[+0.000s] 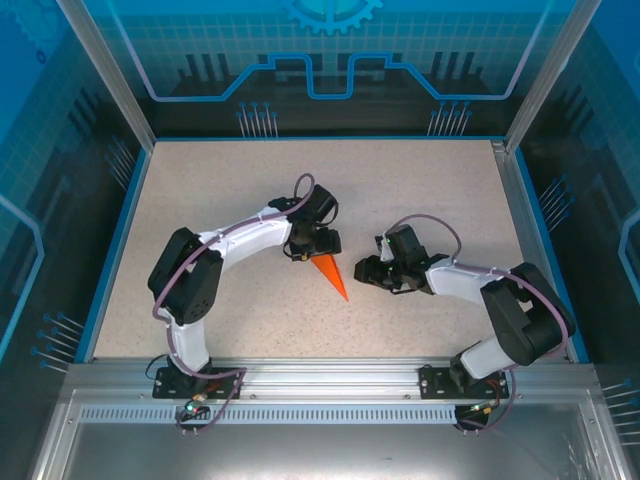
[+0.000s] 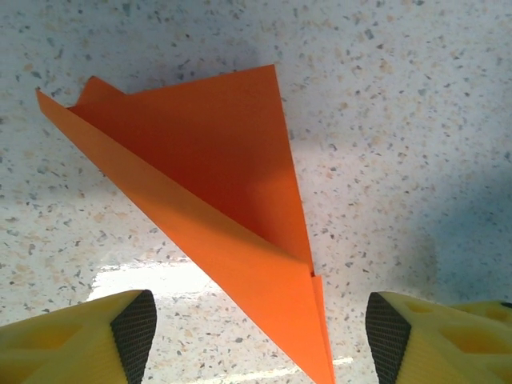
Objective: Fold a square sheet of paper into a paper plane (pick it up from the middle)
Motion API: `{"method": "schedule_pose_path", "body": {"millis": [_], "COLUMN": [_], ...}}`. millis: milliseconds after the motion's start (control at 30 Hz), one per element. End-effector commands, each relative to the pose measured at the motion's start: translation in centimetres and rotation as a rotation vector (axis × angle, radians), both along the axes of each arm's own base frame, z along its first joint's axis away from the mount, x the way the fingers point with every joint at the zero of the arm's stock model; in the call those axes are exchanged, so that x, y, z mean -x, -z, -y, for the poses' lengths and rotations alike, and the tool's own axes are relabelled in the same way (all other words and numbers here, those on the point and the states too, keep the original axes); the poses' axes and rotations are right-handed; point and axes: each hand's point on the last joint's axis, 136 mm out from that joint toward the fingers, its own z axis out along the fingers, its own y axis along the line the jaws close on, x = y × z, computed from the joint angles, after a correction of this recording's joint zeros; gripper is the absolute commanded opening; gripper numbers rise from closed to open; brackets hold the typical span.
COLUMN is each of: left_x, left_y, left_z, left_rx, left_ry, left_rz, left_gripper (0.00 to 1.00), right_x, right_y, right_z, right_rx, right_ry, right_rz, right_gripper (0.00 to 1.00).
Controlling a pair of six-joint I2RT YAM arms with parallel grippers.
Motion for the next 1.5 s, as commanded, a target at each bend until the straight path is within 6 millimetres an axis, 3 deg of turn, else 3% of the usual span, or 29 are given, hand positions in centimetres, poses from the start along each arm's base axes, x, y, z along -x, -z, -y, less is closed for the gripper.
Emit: {"method": "schedule_pose_path", "body": {"millis": [0,467,867,1000,1200,1467], "left_x": [0.4,0.3,1.4,2.0,2.8,3.2], "left_y": [0.9,2.0,0.7,0.8,1.3,1.7], "left_z": [-0.6,-0.7,-1.8,-2.5,-3.4,-3.8], "left_rx": [-0.06,-0.094,-0.064,-0.075,-0.087,-0.087], "left_ry": [-0.021,-0.013,-0.027,-0.032,-0.043,-0.05], "left_rz": [-0.046,-0.076,-0.021,-0.02,-0.017,-0.013], "left_gripper": [0.74,0.73,0.56,0.54,0.4,0.39], "right_x": [0.2,0.7,0.2,0.0,-0.2,-0.6], "right_y": [-0.1,0.5,0.3,0.0,-0.2,0.6], "right_z": [-1.0,-1.8,-2.1,-2.7,-4.3,-6.0], "right_rx": [-0.035,-0.029,-0.013,-0.024,-0.029,-0.021], "right_ry": [-0.027,-0.054,-0.062,-0.083,-0.148,-0.21], "right_rz": [0.002,-0.016,-0.017,-0.019,-0.016,-0.039], "right_gripper": [0.42,0.43,0.44,0.44,0.45,0.48]}}
